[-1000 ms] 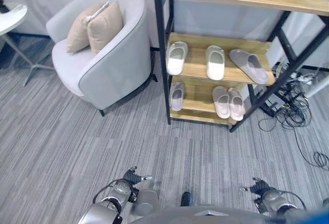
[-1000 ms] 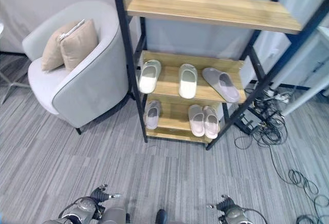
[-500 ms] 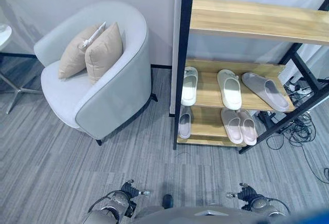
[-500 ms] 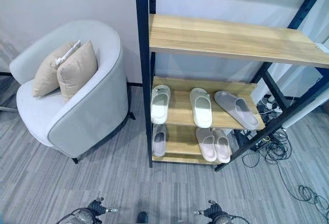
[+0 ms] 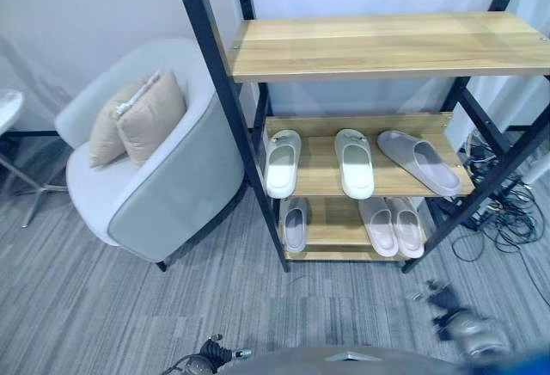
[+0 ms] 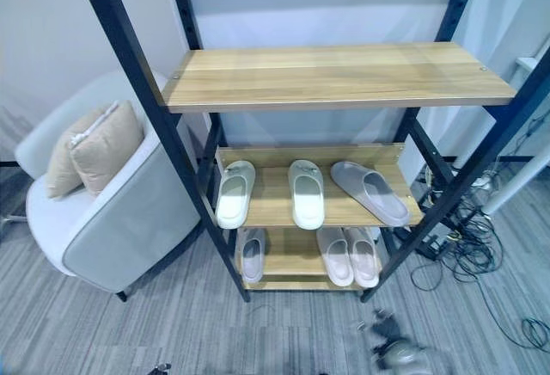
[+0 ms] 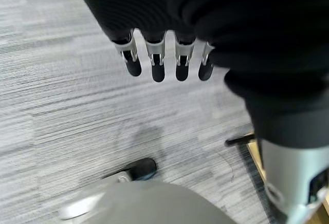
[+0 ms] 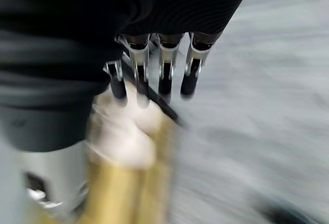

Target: Arrange the slippers neatly on the shoe rack.

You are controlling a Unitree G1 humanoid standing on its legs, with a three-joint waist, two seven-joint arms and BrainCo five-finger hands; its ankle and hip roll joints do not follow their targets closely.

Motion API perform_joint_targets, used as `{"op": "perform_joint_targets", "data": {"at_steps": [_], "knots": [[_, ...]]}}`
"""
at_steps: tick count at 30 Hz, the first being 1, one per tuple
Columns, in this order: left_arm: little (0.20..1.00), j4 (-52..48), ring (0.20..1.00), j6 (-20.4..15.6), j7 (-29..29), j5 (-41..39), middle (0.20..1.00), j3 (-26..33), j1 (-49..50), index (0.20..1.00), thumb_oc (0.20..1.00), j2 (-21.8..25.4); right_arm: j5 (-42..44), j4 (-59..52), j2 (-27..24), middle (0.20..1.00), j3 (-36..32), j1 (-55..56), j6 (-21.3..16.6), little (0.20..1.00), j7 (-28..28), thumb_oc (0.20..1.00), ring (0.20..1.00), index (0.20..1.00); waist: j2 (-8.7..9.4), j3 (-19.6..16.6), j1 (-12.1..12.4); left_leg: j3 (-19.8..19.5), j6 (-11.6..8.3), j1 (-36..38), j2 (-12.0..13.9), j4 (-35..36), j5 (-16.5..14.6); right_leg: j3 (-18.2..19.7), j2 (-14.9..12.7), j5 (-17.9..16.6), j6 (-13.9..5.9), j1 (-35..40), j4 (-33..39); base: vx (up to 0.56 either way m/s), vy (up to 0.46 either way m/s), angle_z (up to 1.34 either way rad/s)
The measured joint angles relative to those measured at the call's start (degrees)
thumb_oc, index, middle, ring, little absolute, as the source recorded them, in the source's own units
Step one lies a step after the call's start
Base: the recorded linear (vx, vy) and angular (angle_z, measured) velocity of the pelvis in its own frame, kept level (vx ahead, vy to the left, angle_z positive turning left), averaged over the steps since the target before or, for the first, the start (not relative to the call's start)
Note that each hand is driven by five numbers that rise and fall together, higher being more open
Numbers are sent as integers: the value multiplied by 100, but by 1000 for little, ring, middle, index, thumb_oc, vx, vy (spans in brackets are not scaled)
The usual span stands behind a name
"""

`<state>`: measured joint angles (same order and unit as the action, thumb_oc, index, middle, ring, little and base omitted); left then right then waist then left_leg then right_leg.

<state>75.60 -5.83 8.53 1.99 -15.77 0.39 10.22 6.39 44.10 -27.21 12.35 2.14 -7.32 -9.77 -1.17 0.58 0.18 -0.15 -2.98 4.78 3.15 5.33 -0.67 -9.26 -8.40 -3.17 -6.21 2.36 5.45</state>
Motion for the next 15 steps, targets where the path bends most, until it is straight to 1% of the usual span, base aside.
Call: {"op": "perform_joint_targets", "data": {"at_steps": [1, 2, 3, 4, 6, 8, 9, 10, 11, 12, 13, 14, 15], "knots": [[1000, -110, 1000, -6, 12, 34, 1000, 3, 17, 1000, 1000, 23, -113, -463, 66, 1000, 83, 78, 5, 1000, -18, 1000, 1000, 1000, 29, 24, -34, -4, -26, -59, 40, 3, 16, -18, 36, -6, 45, -31, 1, -59, 14, 0], [1000, -202, 1000, -12, 25, 169, 1000, -53, -48, 1000, 1000, -7, -339, -1229, 338, 1000, 233, 411, 1, 1000, -43, 1000, 1000, 1000, 19, 32, -107, -23, -51, -160, 68, 1, 51, -21, 71, -25, 78, -119, 6, -53, 18, 0], [1000, -254, 1000, -18, 30, 200, 1000, -59, -128, 1000, 1000, 28, -480, -1654, 541, 1000, 429, 568, -31, 1000, -28, 1000, 1000, 1000, 16, 90, -133, -19, -57, -206, 71, 6, 88, -22, 71, -45, 95, -210, 16, 0, 0, 0], [1000, -269, 1000, -18, 41, 215, 1000, -60, -276, 1000, 1000, -7, -661, -1900, 642, 1000, 687, 633, -44, 1000, 68, 1000, 1000, 1000, 8, 242, -185, -8, -56, -210, 81, 11, 99, -28, 75, -68, 89, -218, 23, 0, 17, -4], [1000, -270, 1000, -86, 63, 340, 1000, -59, -281, 1000, 1000, -25, -942, -2279, 592, 1000, 705, 782, -92, 1000, 71, 1000, 1000, 1000, -15, 288, -250, 16, -38, -220, 23, 30, 101, -9, 15, -87, 56, -240, 26, 14, 27, -5], [1000, -266, 1000, -136, 72, 378, 1000, -12, -243, 1000, 1000, -21, -1049, -2488, 564, 1000, 300, 901, -236, 1000, -16, 1000, 1000, 1000, 8, 294, -254, 105, -2, -182, -14, 31, 79, 69, -22, -94, 38, -245, 25, 45, 54, -16], [1000, -266, 1000, -136, 72, 378, 1000, -12, -243, 1000, 1000, -21, -1049, -2488, 564, 1000, 300, 901, -236, 1000, -16, 1000, 1000, 1000, 8, 294, -254, 105, -2, -182, -14, 31, 79, 69, -22, -94, 38, -245, 25, 36, 34, -11], [1000, -244, 1000, -152, 89, 426, 1000, 9, -220, 1000, 1000, -12, -1347, -2536, 452, 1000, 113, 893, -316, 1000, -204, 1000, 1000, 1000, 7, 291, -283, 114, 8, -173, -30, 32, 75, 77, -56, -110, 16, -245, 24, 37, 44, -1], [1000, -245, 1000, -193, 113, 425, 1000, 8, -221, 1000, 1000, -10, -1426, -2544, 345, 1000, 100, 884, -334, 1000, -231, 1000, 1000, 1000, 8, 289, -266, 111, 10, -173, -29, 24, 76, 75, -58, -110, 16, -245, 19, 35, 38, -1], [1000, -244, 1000, -200, 129, 426, 1000, 8, -221, 1000, 1000, -12, -1454, -2545, 343, 1000, 81, 879, -339, 1000, -245, 1000, 1000, 1000, 7, 289, -260, 110, 9, -173, -27, 7, 76, 74, -56, -110, 16, -245, 6, 46, 44, -1], [1000, -240, 1000, -219, 140, 438, 1000, 4, -193, 1000, 1000, -38, -1623, -2567, 332, 1000, 101, 755, -337, 1000, -384, 1000, 1000, 1000, -1, 292, -242, 116, 9, -184, -29, 25, 76, 76, -58, -110, 16, -260, 3, 38, 29, -2], [1000, -240, 1000, -222, 143, 441, 1000, 4, -207, 1000, 1000, -18, -1836, -2647, 322, 1000, 93, 394, -349, 1000, -615, 1000, 1000, 1000, -7, 286, -233, 118, 9, -184, -28, 31, 76, 76, -57, -113, 16, -259, 11, 37, 26, -1], [1000, -243, 1000, -228, 148, 445, 1000, 3, -207, 1000, 1000, -17, -1941, -2666, 285, 1000, 115, 213, -368, 1000, -696, 1000, 1000, 1000, -10, 287, -199, 112, 8, -204, -28, 33, 75, 69, -59, -112, 16, -257, 25, 0, 0, 0]]}}
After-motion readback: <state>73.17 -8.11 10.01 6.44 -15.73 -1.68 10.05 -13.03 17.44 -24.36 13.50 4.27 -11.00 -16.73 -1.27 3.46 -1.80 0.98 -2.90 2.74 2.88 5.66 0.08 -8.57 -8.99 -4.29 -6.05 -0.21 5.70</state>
